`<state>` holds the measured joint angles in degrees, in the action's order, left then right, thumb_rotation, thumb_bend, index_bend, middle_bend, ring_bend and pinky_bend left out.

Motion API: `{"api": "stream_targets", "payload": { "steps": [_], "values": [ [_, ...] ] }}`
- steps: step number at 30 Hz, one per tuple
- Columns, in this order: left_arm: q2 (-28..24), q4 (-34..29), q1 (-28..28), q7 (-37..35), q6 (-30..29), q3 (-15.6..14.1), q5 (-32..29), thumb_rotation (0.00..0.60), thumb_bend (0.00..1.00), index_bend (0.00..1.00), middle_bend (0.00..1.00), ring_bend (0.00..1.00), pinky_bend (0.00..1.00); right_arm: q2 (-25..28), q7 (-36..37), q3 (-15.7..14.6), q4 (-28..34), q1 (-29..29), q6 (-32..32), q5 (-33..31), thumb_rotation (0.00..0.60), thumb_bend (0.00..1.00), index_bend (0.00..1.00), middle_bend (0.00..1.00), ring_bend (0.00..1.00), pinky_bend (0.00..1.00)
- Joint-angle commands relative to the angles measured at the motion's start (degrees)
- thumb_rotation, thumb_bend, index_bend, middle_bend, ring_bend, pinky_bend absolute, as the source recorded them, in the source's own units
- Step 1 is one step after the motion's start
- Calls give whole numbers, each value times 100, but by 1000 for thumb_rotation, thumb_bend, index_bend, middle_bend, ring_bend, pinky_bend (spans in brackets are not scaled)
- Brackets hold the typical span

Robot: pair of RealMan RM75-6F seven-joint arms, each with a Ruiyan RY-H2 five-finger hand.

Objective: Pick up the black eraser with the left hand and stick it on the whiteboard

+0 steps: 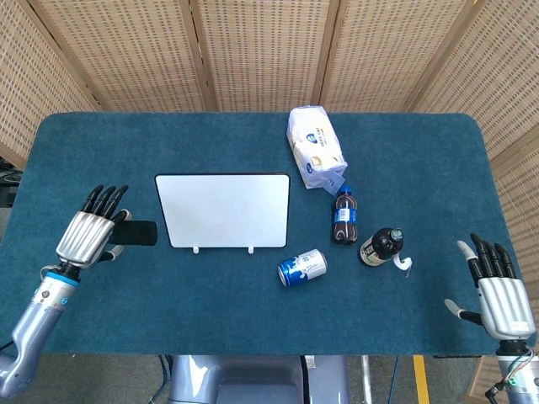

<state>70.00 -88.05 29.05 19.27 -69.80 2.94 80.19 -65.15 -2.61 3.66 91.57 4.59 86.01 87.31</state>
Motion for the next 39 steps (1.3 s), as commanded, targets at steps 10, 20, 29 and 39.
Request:
{"api": "stream_targets", "payload": {
  "steps": [10,20,29,39],
  "values": [
    [383,453,568,1600,-39,314,528,569,261,408,0,0,0,45,173,21,-25,-19,40,-2,600,0,70,0,0,0],
    [1302,1100,766,2032,-330,577,564,571,262,435,0,0,0,45,238,33,-46,-27,77,16,600,0,70,0,0,0],
    [1876,1710,888,1730,-455,572,740,569,264,435,0,0,0,56,295,48,-57,-40,106,10,600,0,70,0,0,0],
    [2155,1897,980,1565,-585,605,868,570,256,435,0,0,0,53,294,39,-56,-47,132,51,600,0,70,0,0,0]
  ]
}}
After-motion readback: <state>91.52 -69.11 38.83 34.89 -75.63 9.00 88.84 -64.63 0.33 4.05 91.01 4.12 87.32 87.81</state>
